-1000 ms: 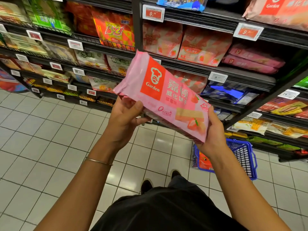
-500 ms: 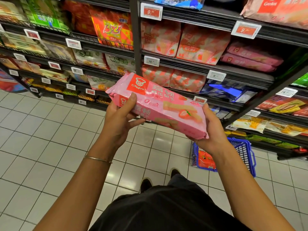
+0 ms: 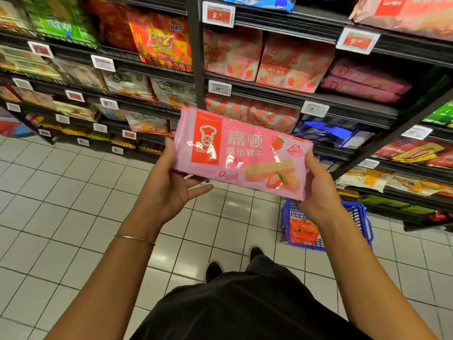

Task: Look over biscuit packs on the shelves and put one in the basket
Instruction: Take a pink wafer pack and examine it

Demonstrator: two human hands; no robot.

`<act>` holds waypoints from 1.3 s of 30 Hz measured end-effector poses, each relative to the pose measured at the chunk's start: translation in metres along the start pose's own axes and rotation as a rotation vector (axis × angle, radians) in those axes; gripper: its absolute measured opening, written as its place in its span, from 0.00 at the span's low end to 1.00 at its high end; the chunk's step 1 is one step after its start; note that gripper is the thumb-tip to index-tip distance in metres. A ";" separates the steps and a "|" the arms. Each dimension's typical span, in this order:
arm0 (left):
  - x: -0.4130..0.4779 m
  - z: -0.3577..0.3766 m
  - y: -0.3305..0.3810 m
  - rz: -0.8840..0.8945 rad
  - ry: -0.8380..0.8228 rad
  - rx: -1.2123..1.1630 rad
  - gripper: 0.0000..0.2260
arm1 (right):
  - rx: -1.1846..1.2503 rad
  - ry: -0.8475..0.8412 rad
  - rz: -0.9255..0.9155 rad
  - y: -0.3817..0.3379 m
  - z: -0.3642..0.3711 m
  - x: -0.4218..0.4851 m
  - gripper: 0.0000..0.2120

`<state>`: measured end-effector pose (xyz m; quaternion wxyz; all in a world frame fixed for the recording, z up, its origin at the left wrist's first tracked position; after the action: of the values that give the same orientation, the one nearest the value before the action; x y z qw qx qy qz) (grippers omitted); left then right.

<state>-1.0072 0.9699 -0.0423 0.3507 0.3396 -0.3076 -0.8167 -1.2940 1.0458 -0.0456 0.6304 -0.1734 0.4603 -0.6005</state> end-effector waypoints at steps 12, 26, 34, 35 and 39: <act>0.000 -0.004 0.000 0.069 0.153 0.256 0.23 | -0.134 0.132 -0.115 -0.002 0.001 0.001 0.06; -0.005 -0.010 0.005 0.110 0.038 0.395 0.21 | -0.146 0.166 -0.095 -0.001 0.005 -0.002 0.10; 0.000 -0.014 0.006 0.110 0.059 0.387 0.19 | -0.146 0.119 -0.081 -0.006 0.010 -0.005 0.26; 0.001 -0.015 0.006 0.109 0.069 0.387 0.19 | -0.155 0.108 -0.081 -0.006 0.010 -0.005 0.25; 0.003 -0.018 0.005 0.101 0.110 0.375 0.18 | -0.210 0.075 -0.093 -0.011 0.010 -0.006 0.22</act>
<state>-0.9936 0.9601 -0.0504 0.3380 0.4272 -0.4515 -0.7067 -1.2915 1.0454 -0.0297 0.5628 -0.2371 0.5353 -0.5836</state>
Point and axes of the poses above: each hand's wrist, its own x-axis towards the middle knuckle, its own z-axis out of the palm, y = z × x, the point moved 1 cm from there along x, towards the middle knuckle, and after that the axes turned 12 degrees about -y, right-handed, at the moved point
